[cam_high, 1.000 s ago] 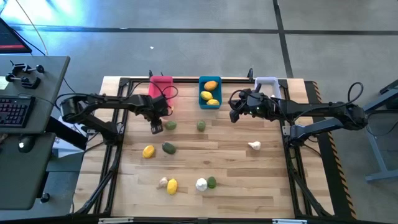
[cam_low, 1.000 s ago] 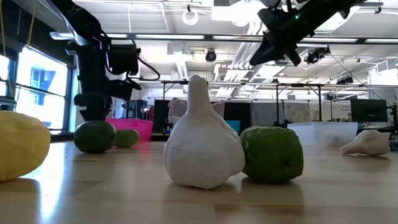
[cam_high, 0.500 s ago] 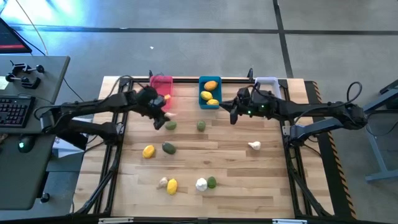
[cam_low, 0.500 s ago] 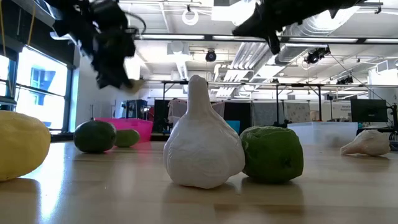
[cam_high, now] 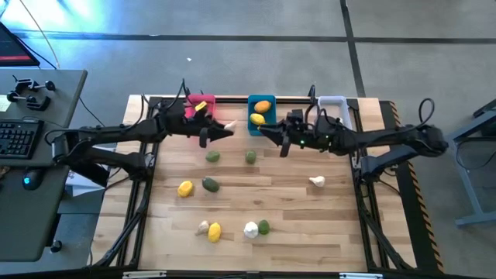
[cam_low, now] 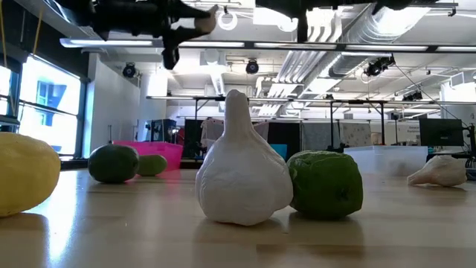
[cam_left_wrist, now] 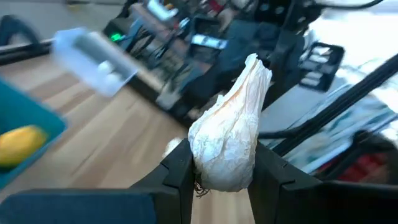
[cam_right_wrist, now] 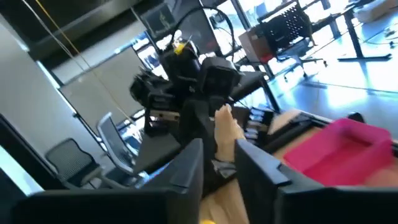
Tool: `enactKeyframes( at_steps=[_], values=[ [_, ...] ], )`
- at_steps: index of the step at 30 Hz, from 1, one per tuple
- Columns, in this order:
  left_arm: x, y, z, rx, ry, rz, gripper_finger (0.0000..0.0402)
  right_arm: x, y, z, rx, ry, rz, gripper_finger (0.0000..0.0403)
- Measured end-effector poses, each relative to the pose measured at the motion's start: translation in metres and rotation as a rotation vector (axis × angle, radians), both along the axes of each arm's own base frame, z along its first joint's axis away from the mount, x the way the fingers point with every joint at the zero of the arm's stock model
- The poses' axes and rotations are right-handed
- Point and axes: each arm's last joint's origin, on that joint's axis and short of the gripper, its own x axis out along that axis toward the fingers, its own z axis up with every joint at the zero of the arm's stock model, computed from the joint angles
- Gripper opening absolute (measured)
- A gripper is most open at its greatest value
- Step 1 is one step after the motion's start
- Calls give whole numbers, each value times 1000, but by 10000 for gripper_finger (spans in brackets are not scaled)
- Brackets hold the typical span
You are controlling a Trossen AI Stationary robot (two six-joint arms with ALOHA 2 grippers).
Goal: Sort produce into baskets
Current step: Put the garlic into the white bin
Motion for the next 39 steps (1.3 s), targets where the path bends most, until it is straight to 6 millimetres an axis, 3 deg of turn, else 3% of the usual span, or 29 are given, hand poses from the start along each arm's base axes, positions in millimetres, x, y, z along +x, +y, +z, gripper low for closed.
enactKeyframes(
  at_steps=[7, 16, 29, 39],
  values=[
    [17, -8, 3, -21, -107, -50, 88, 25, 2, 13, 26, -25, 12, 142],
    [30, -13, 15, -9, -137, -84, 88, 46, 2, 21, -20, -31, -14, 149],
    [32, -12, 20, -32, -147, -85, 88, 47, 5, 26, -103, -29, -16, 155],
    [32, -13, 20, -63, -145, -81, 88, 47, 6, 26, -110, -26, -33, 248]
  ],
)
